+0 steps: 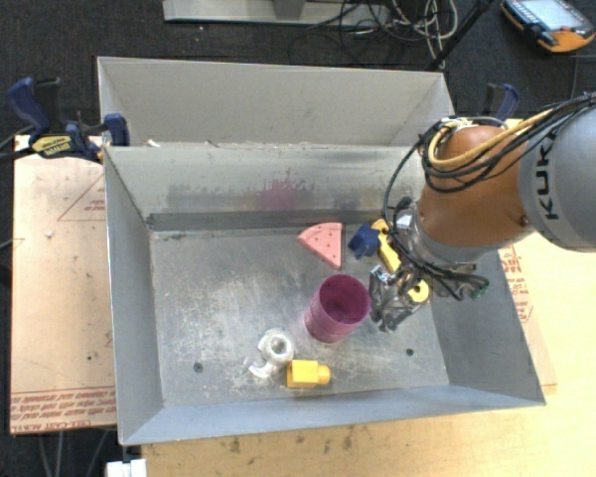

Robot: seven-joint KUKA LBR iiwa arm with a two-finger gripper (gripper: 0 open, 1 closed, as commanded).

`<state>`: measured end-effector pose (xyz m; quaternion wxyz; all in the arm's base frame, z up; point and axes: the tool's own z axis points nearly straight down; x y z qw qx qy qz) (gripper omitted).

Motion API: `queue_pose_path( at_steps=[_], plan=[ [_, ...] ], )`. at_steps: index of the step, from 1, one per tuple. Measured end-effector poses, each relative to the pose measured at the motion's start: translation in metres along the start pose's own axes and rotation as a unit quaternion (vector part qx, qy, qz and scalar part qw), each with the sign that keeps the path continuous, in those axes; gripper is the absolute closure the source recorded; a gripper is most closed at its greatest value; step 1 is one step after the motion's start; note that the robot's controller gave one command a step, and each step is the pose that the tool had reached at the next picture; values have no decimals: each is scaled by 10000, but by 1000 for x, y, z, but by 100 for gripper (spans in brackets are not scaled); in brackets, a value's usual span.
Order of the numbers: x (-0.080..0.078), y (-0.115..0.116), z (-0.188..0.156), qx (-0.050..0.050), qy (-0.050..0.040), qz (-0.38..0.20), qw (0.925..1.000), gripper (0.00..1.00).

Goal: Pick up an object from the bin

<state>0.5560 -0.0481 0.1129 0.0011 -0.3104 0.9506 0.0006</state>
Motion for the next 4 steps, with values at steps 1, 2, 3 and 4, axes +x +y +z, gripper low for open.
queue_pose_path(
  at_steps=[1,2,3,4],
  plan=[
    [-1,0,-6,6,-7,-2,10000,100],
    [-1,0,-8,10,-12,-5,10000,100],
    [-1,0,-10,5,-7,-5,10000,100],
    [-1,1,-14,-3,3,-8,10000,100]
  ],
)
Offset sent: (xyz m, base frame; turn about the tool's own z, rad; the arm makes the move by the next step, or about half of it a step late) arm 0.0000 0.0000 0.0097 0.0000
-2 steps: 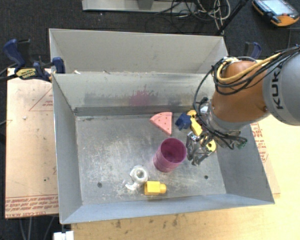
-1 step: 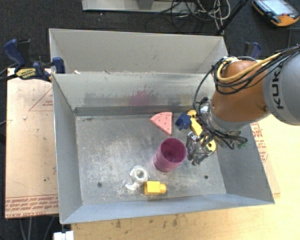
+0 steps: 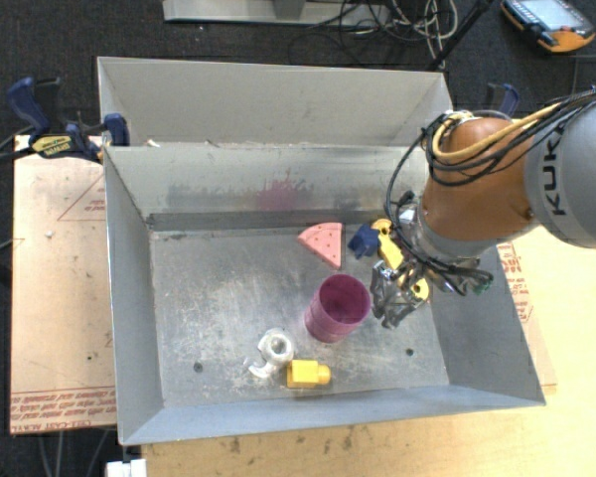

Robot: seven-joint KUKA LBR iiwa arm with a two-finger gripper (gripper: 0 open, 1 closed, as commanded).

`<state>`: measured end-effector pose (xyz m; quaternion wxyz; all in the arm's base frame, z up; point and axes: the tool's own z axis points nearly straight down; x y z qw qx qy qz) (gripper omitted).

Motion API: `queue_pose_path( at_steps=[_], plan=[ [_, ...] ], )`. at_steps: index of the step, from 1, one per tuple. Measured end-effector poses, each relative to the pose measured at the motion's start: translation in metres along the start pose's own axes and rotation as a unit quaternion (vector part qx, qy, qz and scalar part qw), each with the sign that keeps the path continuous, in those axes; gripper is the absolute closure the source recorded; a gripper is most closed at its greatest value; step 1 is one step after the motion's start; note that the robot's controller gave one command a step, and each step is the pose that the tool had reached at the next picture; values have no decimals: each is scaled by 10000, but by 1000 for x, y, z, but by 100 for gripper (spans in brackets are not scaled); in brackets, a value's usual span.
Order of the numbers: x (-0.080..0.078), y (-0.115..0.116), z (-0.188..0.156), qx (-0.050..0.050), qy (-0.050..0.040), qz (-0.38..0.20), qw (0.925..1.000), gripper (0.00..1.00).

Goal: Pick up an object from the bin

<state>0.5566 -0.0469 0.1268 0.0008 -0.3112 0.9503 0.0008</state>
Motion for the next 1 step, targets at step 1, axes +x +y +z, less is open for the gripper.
queue_pose_path(
  at_steps=[1],
  plan=[
    [0,0,-7,4,-3,-2,10000,100]
  ],
)
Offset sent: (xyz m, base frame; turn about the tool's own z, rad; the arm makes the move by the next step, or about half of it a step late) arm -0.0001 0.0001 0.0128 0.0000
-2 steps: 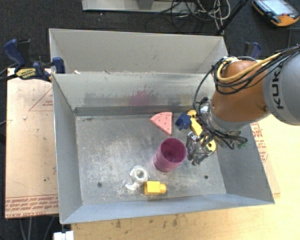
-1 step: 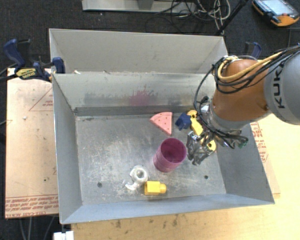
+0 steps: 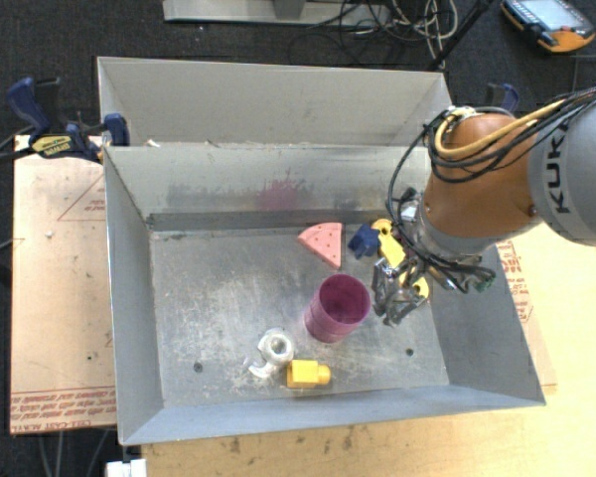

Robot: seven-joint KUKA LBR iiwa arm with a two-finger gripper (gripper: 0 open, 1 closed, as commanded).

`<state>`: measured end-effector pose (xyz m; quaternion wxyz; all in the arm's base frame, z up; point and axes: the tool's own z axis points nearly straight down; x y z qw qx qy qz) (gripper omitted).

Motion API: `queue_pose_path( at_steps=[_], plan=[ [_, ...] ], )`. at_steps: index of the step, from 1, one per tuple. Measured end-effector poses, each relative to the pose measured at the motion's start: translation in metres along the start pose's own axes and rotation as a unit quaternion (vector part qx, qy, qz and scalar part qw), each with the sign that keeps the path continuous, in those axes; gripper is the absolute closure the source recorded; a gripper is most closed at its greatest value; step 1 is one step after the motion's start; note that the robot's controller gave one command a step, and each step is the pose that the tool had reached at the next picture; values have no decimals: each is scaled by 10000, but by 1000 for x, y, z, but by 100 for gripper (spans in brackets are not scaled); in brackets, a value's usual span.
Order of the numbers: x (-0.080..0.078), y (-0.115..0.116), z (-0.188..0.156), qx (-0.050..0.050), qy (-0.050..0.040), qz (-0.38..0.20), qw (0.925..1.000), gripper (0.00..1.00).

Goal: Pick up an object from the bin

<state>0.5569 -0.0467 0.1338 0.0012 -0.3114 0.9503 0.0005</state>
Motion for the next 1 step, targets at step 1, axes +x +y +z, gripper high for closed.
queue_pose_path(
  at_steps=[1],
  plan=[
    [0,0,-6,6,-7,1,10000,100]
  ],
)
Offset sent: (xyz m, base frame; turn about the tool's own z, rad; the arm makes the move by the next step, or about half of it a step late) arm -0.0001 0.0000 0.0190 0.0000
